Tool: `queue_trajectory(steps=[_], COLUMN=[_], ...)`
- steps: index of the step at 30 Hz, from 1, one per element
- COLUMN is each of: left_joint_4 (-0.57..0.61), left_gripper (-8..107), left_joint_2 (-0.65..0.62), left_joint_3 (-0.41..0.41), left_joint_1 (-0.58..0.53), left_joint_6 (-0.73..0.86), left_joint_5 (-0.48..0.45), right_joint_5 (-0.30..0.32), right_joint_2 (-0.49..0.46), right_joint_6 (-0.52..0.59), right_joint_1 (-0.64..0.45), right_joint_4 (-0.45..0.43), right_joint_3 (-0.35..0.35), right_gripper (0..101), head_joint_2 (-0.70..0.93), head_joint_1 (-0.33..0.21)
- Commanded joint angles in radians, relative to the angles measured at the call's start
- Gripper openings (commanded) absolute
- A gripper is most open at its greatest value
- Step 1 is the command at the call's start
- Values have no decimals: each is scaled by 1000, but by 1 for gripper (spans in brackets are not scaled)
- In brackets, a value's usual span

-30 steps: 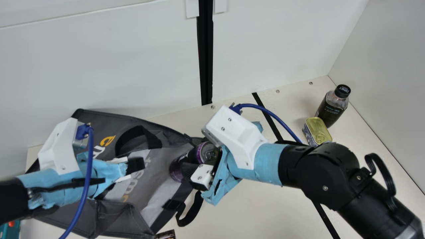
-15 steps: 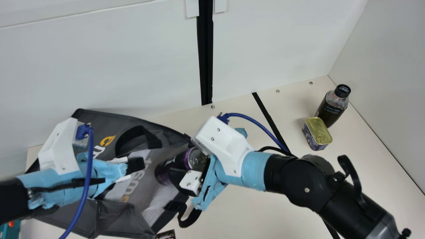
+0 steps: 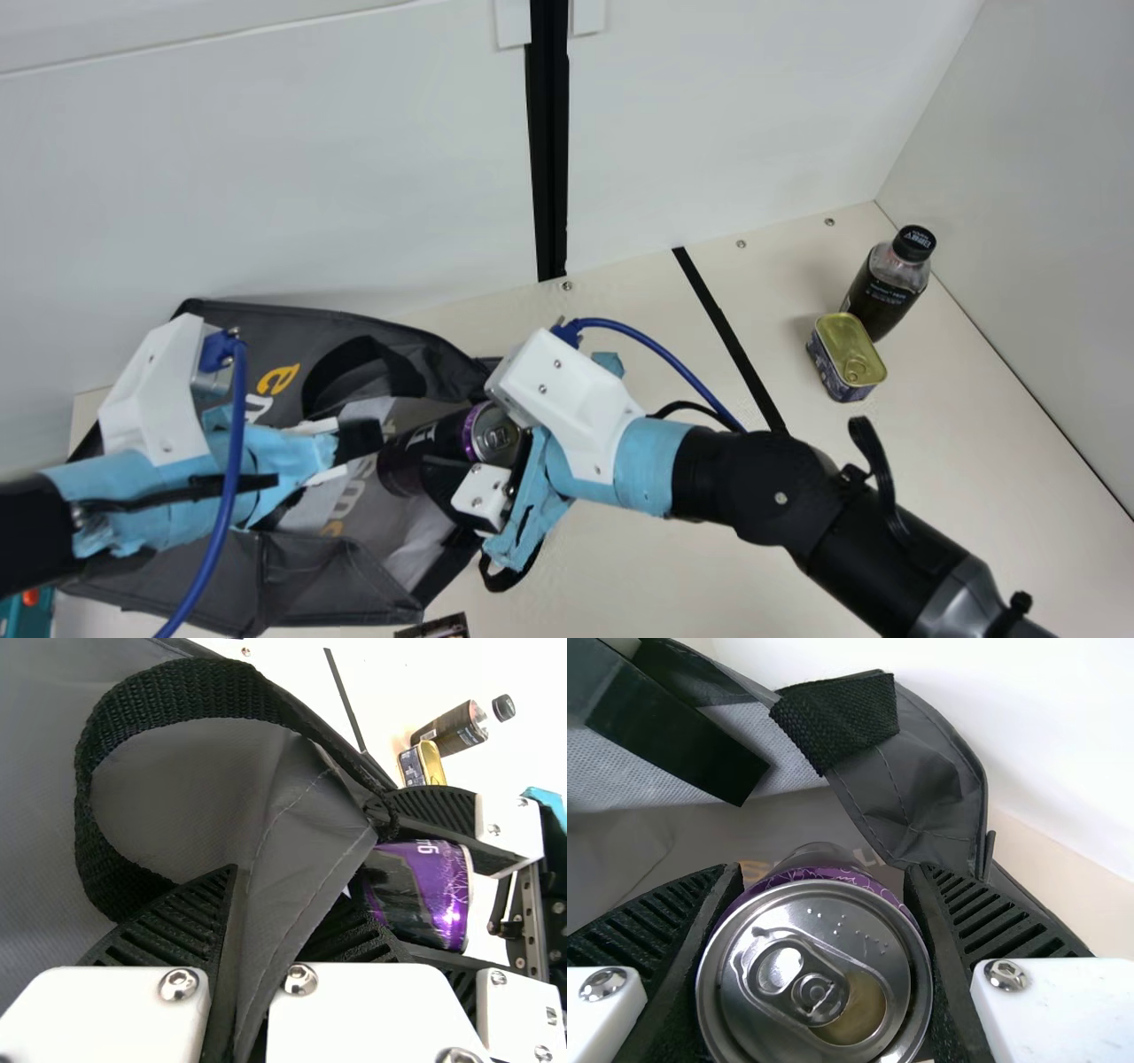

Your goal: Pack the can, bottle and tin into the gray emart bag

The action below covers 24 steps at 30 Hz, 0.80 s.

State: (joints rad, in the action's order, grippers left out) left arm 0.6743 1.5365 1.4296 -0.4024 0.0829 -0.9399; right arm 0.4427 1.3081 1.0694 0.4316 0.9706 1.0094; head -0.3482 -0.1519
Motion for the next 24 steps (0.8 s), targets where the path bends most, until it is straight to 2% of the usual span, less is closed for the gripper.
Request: queue_trajectory(steps=[1,13,24], left_joint_4=[0,0,0], left_gripper=[10,10,10], left_joint_2=[0,0,0], left_joint_3=[0,0,0], left_joint_1=[0,0,0], left_joint_6=[0,0,0], left_joint_5=[0,0,0], right_joint_5=[4,9,31], right_joint_2=[6,68,122], right_joint_6=[68,281,405], right_joint_1=[0,-9,-9], right_joint_4=[58,262,378], right_joint_3=[-4,-26,-33], right_gripper=[0,0,0], head_joint_2=[-1,-1,-1], head_joint_1=[-23,-23,-23])
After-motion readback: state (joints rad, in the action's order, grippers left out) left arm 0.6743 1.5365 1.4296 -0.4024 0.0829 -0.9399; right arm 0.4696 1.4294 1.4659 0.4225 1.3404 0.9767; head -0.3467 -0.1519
